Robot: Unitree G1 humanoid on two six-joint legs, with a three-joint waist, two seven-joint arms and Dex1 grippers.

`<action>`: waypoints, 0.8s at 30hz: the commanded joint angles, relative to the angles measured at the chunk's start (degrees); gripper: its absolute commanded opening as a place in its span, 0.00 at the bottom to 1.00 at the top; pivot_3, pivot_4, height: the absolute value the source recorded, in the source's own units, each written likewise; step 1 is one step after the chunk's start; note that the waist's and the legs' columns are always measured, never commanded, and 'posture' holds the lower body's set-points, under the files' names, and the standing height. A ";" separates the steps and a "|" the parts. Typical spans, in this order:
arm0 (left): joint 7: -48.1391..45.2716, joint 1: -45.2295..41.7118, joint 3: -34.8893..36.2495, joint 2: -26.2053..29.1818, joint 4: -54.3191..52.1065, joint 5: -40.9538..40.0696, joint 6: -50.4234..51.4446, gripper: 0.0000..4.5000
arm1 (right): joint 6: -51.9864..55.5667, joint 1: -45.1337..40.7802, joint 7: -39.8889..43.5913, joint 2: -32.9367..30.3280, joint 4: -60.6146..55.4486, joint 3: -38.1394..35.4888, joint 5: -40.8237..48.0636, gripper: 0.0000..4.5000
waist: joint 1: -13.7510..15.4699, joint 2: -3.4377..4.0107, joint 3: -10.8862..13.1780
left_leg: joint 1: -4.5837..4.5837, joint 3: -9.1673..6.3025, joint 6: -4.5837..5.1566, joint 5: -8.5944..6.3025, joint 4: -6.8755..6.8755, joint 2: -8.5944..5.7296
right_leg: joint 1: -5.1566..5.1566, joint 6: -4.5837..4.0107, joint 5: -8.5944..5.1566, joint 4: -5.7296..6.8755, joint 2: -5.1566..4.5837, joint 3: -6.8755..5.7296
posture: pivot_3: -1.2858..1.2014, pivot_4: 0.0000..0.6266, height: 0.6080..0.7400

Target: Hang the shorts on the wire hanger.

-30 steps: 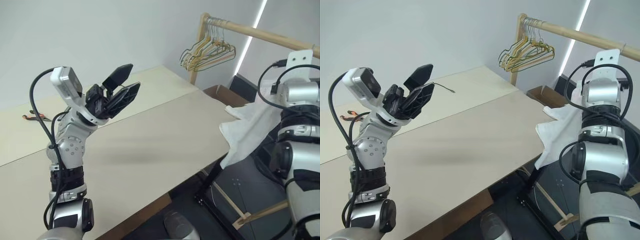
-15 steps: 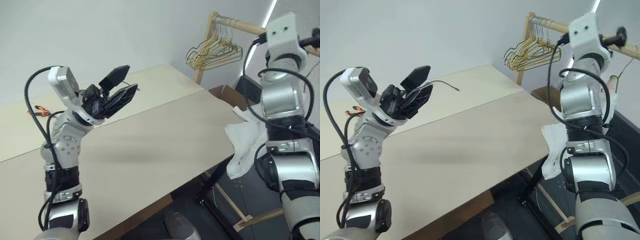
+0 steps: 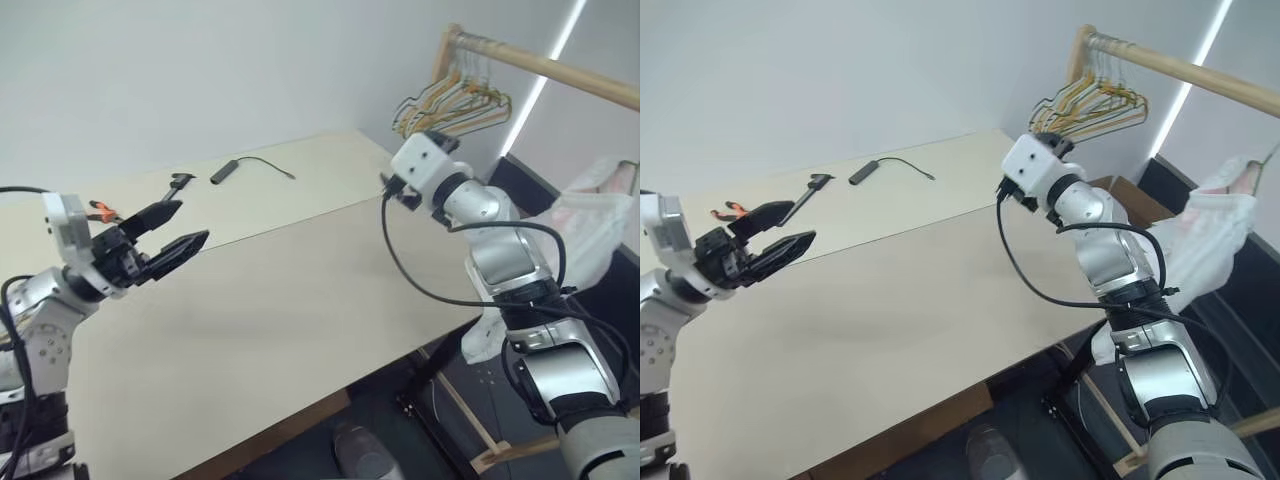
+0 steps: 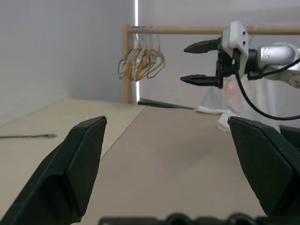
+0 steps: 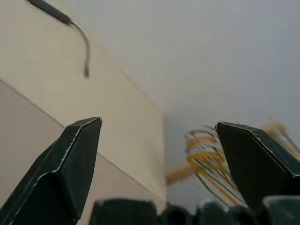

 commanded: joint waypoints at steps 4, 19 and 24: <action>2.85 8.48 3.32 1.58 -4.26 5.30 -2.37 1.00 | -4.12 5.97 15.56 -3.33 -6.09 1.88 4.33 1.00 | 5.81 -0.02 0.00 | -0.25 -0.04 -0.01 0.00 -0.04 0.04 | -0.26 -0.11 -0.04 -0.01 0.03 -0.11 | 0.49 0.00 1.00; 8.98 19.49 -1.15 -1.63 -11.11 15.43 -6.30 1.00 | -8.49 8.00 20.78 -2.61 0.94 1.63 3.76 1.00 | 17.67 -0.03 0.00 | -0.69 0.53 -0.17 0.08 0.04 0.08 | -0.94 -0.65 0.04 0.18 0.23 -0.22 | 0.53 0.00 1.00; 10.27 19.32 -1.76 -1.19 -11.45 15.89 -5.46 1.00 | -9.17 8.71 20.68 -2.20 0.98 1.72 2.84 1.00 | 18.70 -0.04 -0.01 | -0.69 0.71 -0.18 0.10 0.04 0.08 | -0.93 -0.65 0.03 0.16 0.25 -0.23 | 0.53 0.00 1.00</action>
